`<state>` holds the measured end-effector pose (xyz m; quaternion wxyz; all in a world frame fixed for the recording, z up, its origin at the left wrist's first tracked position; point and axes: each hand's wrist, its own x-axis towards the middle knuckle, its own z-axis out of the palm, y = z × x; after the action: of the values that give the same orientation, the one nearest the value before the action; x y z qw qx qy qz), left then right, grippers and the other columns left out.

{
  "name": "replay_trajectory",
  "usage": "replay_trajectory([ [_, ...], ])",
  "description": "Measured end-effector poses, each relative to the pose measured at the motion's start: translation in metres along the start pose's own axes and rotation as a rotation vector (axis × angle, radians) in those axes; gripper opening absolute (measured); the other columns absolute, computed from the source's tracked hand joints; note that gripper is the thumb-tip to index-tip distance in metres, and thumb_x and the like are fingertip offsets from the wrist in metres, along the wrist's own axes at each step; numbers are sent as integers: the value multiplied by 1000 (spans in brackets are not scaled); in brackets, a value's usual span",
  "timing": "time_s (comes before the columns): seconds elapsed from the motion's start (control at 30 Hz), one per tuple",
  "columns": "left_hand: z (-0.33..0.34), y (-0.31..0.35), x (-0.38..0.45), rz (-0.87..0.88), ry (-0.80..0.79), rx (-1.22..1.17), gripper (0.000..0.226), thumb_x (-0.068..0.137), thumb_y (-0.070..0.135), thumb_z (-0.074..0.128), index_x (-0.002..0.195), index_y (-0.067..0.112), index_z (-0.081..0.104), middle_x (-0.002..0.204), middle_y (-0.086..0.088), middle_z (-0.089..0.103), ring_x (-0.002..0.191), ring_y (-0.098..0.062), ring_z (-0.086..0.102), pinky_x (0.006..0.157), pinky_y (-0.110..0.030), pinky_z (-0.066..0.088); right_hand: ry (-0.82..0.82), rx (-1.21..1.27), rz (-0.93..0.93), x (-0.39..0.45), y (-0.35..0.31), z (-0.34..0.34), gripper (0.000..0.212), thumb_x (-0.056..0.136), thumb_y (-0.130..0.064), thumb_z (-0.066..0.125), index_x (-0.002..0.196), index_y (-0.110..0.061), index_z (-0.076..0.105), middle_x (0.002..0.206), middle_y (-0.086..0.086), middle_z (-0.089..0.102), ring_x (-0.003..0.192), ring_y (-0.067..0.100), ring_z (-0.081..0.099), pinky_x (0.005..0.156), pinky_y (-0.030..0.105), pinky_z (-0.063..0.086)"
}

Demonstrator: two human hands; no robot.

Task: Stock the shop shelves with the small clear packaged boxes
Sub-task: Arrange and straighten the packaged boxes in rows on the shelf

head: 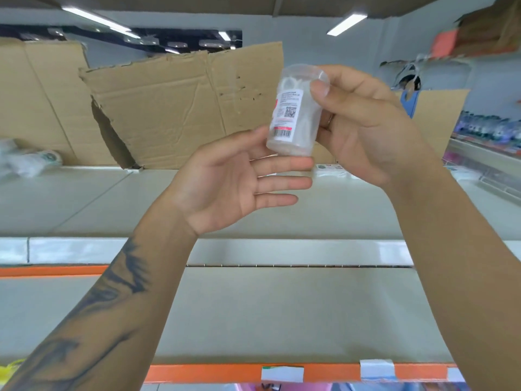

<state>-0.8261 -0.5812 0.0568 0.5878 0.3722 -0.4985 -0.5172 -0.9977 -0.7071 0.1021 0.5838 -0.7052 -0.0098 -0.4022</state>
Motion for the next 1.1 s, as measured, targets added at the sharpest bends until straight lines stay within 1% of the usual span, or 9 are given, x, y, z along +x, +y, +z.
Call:
replay_trajectory([
  [0.13, 5, -5, 1, 54, 101, 56, 31, 93, 34, 62, 116, 14, 69, 121, -15, 73, 115, -35, 70, 99, -48, 55, -10, -25, 20, -3, -3, 1, 28, 101, -14, 55, 126, -6, 63, 112, 11, 71, 103, 28, 68, 93, 42, 53],
  [0.27, 16, -11, 5, 250, 458, 431, 45, 74, 37, 82, 110, 15, 69, 103, -7, 78, 98, -28, 75, 92, -45, 57, 146, -372, 8, -1, 1, 6, 25, 93, -28, 73, 115, -17, 73, 110, 4, 75, 103, 27, 71, 92, 48, 58],
  [0.33, 21, -15, 7, 345, 601, 605, 46, 68, 43, 86, 101, 19, 66, 92, 0, 78, 85, -22, 76, 81, -41, 59, 175, -515, -35, 1, 2, 11, 24, 88, -28, 80, 110, -19, 75, 102, -6, 76, 95, 14, 71, 76, 31, 57],
  [0.4, 21, -21, 9, 378, 651, 759, 43, 71, 48, 88, 98, 25, 63, 89, 8, 75, 82, -15, 73, 78, -39, 60, 166, -589, -44, 5, 5, 13, 25, 85, -27, 82, 108, -20, 76, 99, -14, 74, 94, 5, 69, 75, 21, 51],
  [0.57, -7, -27, 0, 269, 692, 1314, 57, 78, 74, 69, 120, 37, 57, 107, 16, 69, 104, -12, 65, 94, -40, 51, 180, -662, 12, 22, 33, 7, 26, 82, -24, 85, 104, -22, 71, 109, -8, 75, 87, 1, 69, 74, 21, 50],
  [0.7, -40, -29, -19, -45, 667, 1739, 74, 77, 90, 44, 132, 40, 50, 127, 9, 64, 117, -24, 61, 103, -47, 42, 160, -762, 116, 40, 80, -6, 28, 77, -31, 87, 97, -33, 68, 110, -10, 73, 69, 8, 64, 74, 26, 47],
  [0.8, -59, -32, -31, -138, 642, 1742, 76, 76, 86, 51, 139, 43, 45, 140, 12, 55, 122, -21, 58, 105, -46, 41, 126, -856, 188, 51, 113, -18, 29, 80, -26, 86, 99, -29, 65, 91, -15, 66, 57, -5, 52, 73, 25, 43],
  [0.93, -76, -41, -35, -56, 634, 1571, 67, 84, 63, 68, 143, 41, 46, 145, 15, 48, 122, -18, 57, 97, -37, 45, 44, -1023, 237, 60, 138, -23, 27, 86, -22, 81, 105, -25, 62, 77, -7, 56, 63, 11, 52, 70, 28, 42],
  [1.1, -92, -51, -30, 40, 641, 1365, 61, 87, 45, 73, 143, 34, 51, 143, 13, 46, 118, -13, 55, 100, -34, 47, 16, -1140, 208, 68, 145, -26, 30, 87, -20, 78, 114, -25, 66, 116, 7, 60, 95, 24, 64, 91, 32, 49],
])
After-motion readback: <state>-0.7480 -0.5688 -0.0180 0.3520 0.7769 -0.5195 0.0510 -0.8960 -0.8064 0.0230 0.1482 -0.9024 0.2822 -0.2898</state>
